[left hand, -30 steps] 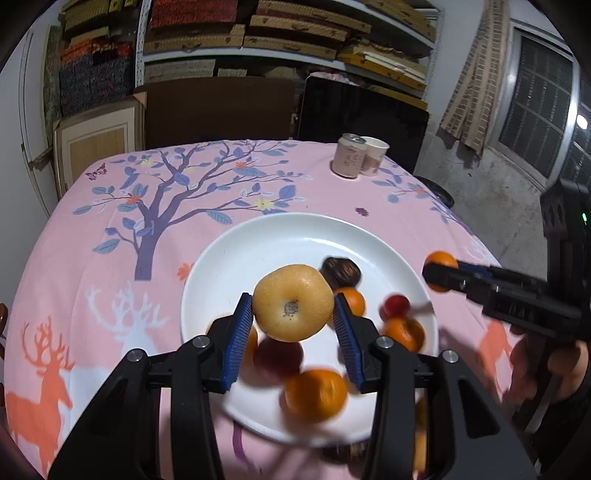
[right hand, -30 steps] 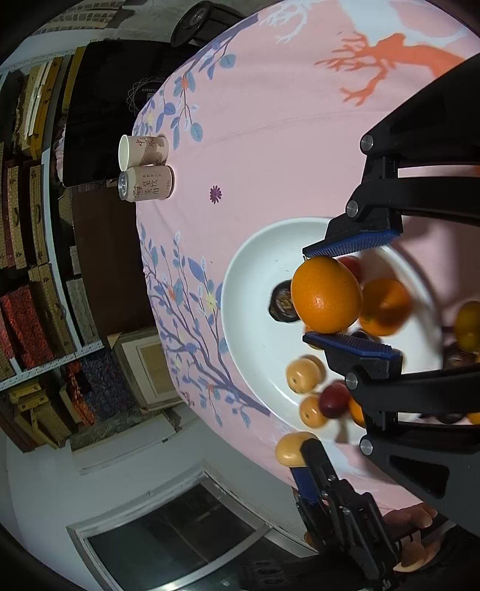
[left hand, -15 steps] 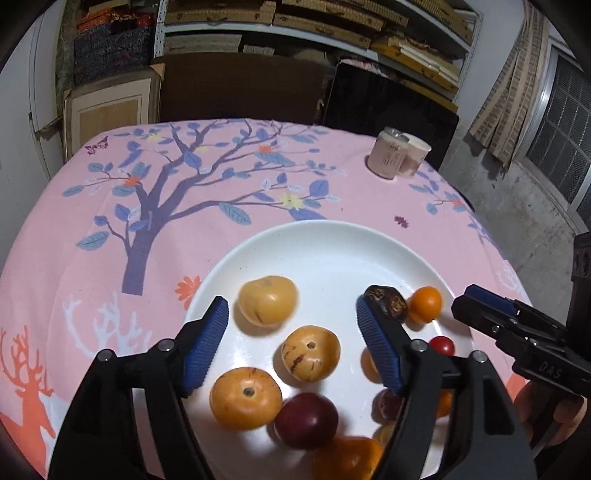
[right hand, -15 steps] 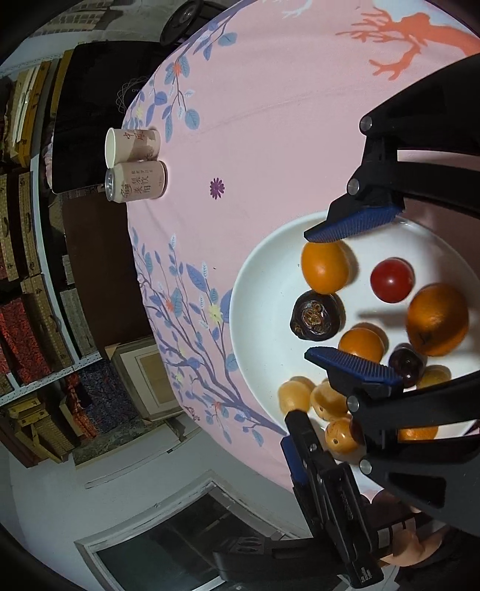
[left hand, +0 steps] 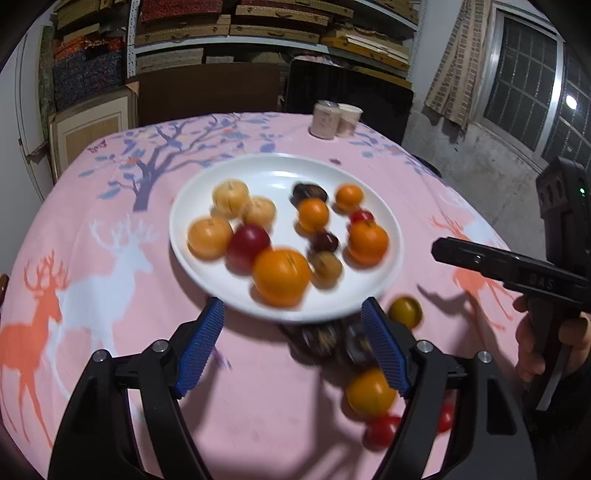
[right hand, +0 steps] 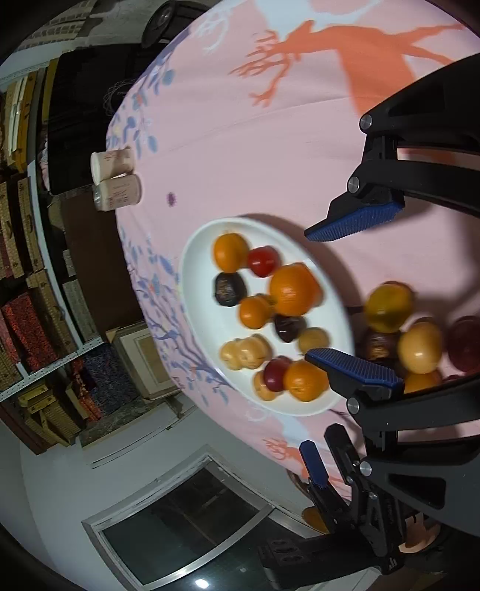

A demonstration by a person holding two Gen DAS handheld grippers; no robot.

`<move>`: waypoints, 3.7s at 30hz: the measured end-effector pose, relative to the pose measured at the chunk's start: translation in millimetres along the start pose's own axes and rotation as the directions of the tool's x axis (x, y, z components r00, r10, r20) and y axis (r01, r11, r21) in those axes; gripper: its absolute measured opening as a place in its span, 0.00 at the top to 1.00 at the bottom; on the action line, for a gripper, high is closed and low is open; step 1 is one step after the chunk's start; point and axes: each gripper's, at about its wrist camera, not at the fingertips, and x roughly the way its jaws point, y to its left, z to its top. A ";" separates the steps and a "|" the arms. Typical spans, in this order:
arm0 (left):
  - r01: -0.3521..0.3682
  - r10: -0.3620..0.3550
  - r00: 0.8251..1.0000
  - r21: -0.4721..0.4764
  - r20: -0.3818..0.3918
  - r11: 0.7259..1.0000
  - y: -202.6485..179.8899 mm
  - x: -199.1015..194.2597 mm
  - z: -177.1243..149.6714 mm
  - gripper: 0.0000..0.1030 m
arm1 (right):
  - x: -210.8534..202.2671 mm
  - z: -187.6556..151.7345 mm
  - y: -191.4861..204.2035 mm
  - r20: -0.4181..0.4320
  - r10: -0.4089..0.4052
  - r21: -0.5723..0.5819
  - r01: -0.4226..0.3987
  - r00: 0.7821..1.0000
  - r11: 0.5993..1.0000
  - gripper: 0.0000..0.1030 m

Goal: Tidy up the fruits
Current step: 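Grasp a red cherry tomato with the left tool while the right tool grasps another tomato, then carry both cherry tomatoes onto the plate and open both tools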

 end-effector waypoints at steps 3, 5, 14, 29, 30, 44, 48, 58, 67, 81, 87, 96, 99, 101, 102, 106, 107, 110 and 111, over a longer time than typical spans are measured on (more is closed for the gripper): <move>0.014 -0.014 1.000 0.016 -0.008 1.000 -11.3 -11.1 -24.6 0.28 | -11.3 -22.7 -1.2 -0.012 -0.029 -0.022 0.028 1.000 0.999 0.41; 0.028 -0.027 0.999 0.035 -0.026 0.999 -21.3 -17.0 -42.4 0.28 | -19.6 -38.2 -4.1 -0.020 -0.041 -0.032 0.041 0.999 0.999 0.41; 0.011 -0.004 0.999 0.164 -0.039 0.986 -68.9 -27.3 -88.3 0.49 | -52.1 -76.3 -7.4 0.012 -0.065 -0.044 0.066 0.998 0.997 0.41; -0.212 0.212 0.977 0.014 -0.008 0.977 -50.0 -26.0 -86.9 0.38 | -68.5 -94.5 -5.6 0.015 -0.048 -0.056 0.049 0.999 0.997 0.41; -0.270 0.270 0.963 0.005 0.006 0.963 -45.1 -30.3 -86.3 0.38 | -69.1 -95.0 -5.8 0.016 -0.047 -0.057 0.048 0.999 0.997 0.41; -0.194 0.194 0.979 0.004 -0.066 0.981 -41.2 -11.7 -95.2 0.39 | -64.2 -100.5 6.8 -0.005 -0.039 -0.103 0.039 0.999 0.994 0.41; -0.136 0.135 0.989 -0.022 -0.062 0.990 -31.0 -9.2 -98.0 0.67 | -62.7 -101.5 6.0 -0.013 -0.039 -0.106 0.038 0.999 0.994 0.41; -0.076 0.077 0.997 -0.039 0.018 0.996 -28.7 -20.2 -99.0 0.74 | -53.4 -124.4 54.2 -0.112 0.064 -0.352 -0.100 0.992 0.931 0.48; -0.076 0.076 0.997 -0.021 0.002 0.997 -32.4 -18.3 -100.1 0.74 | -23.1 -125.4 63.7 -0.149 0.009 -0.371 -0.064 0.989 0.926 0.65; -0.096 0.095 0.994 -0.023 -0.044 0.995 -32.3 -4.2 -90.5 0.65 | -28.2 -125.3 51.3 -0.137 0.023 -0.321 -0.066 0.990 0.945 0.70; -0.103 0.103 0.995 -0.016 -0.006 0.995 -35.0 -10.6 -91.9 0.71 | -39.4 -120.7 42.6 -0.110 0.042 -0.281 -0.072 0.993 0.957 0.70; -0.113 0.114 0.993 -0.034 0.009 0.993 -32.2 -18.0 -93.6 0.71 | -58.2 -110.4 31.6 -0.059 0.058 -0.241 -0.070 0.997 0.968 0.70; -0.110 0.112 0.993 -0.041 0.028 0.993 -30.0 -26.7 -91.0 0.71 | -64.3 -102.5 28.2 -0.038 0.060 -0.232 -0.067 0.998 0.970 0.70; -0.103 0.105 0.993 -0.047 0.045 0.994 -28.2 -34.3 -86.6 0.71 | -68.1 -95.6 25.0 -0.024 0.058 -0.225 -0.062 0.998 0.972 0.70; -0.097 0.099 0.994 -0.051 0.054 0.994 -27.1 -39.2 -83.4 0.71 | -70.0 -90.2 23.1 -0.016 0.055 -0.222 -0.057 0.998 0.973 0.70; -0.087 0.090 0.991 -0.034 0.102 0.996 -25.3 -59.4 -59.3 0.71 | -75.1 -60.5 17.8 0.017 0.053 -0.203 -0.049 0.998 0.978 0.70; -0.095 0.097 0.989 -0.024 0.114 0.995 -25.2 -62.1 -51.0 0.71 | -75.7 -52.3 18.0 0.026 0.054 -0.203 -0.048 0.998 0.978 0.70; -0.097 0.097 0.987 -0.007 0.129 0.995 -22.9 -59.9 -21.7 0.71 | -69.3 -21.1 18.9 0.043 0.055 -0.198 -0.045 0.998 0.979 0.70; -0.097 0.097 0.987 -0.003 0.130 0.995 -21.7 -55.9 -11.2 0.71 | -65.2 -10.9 18.9 0.045 0.054 -0.192 -0.044 0.998 0.980 0.70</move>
